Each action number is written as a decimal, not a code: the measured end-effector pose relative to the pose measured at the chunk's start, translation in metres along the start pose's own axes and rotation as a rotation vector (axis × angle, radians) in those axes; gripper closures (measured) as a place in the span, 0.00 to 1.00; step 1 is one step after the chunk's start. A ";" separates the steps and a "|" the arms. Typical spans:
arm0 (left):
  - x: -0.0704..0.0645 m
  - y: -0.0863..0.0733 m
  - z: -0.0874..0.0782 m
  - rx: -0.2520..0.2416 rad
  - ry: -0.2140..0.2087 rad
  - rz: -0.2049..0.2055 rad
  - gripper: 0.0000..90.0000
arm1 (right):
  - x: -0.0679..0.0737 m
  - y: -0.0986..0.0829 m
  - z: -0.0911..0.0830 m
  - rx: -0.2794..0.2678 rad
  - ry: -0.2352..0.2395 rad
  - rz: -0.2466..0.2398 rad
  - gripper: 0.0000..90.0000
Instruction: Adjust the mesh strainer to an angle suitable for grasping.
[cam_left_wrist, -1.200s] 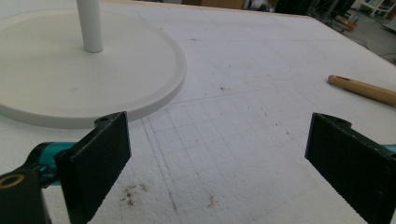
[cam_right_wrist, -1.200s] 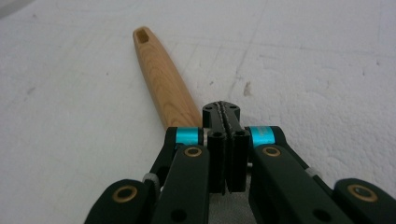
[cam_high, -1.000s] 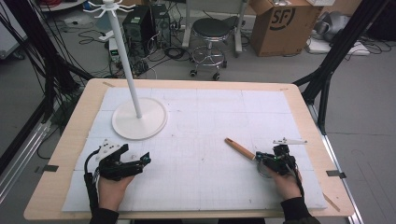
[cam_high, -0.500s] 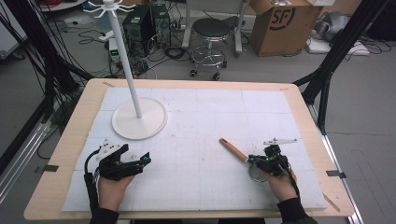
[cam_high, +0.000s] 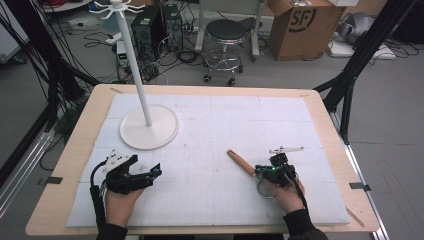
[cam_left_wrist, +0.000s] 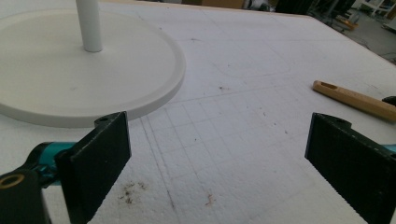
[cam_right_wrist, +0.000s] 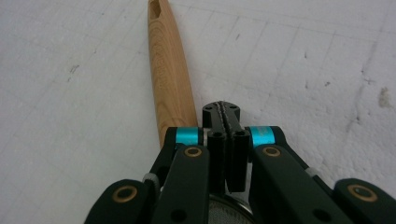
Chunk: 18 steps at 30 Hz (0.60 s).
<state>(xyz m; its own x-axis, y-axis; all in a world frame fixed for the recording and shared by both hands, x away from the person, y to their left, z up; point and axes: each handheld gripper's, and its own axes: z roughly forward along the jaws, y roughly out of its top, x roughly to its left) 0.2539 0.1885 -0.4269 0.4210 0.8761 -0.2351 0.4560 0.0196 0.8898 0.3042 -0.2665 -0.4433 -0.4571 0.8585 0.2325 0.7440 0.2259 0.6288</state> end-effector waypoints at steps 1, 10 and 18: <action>0.001 0.000 0.000 0.000 0.000 -0.003 0.08 | 0.001 0.000 0.000 0.002 0.003 0.004 1.00; 0.002 0.000 -0.001 -0.004 -0.004 -0.003 0.08 | 0.006 0.003 -0.002 -0.008 -0.026 -0.007 0.89; 0.002 0.000 -0.001 -0.003 -0.001 -0.007 0.08 | -0.002 0.007 -0.013 -0.055 -0.040 0.044 0.67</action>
<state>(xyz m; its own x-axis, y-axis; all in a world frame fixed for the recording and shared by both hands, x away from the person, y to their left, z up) 0.2535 0.1909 -0.4272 0.4189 0.8754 -0.2413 0.4565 0.0267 0.8893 0.3044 -0.2726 -0.4298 -0.4039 0.8851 0.2313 0.7345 0.1631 0.6587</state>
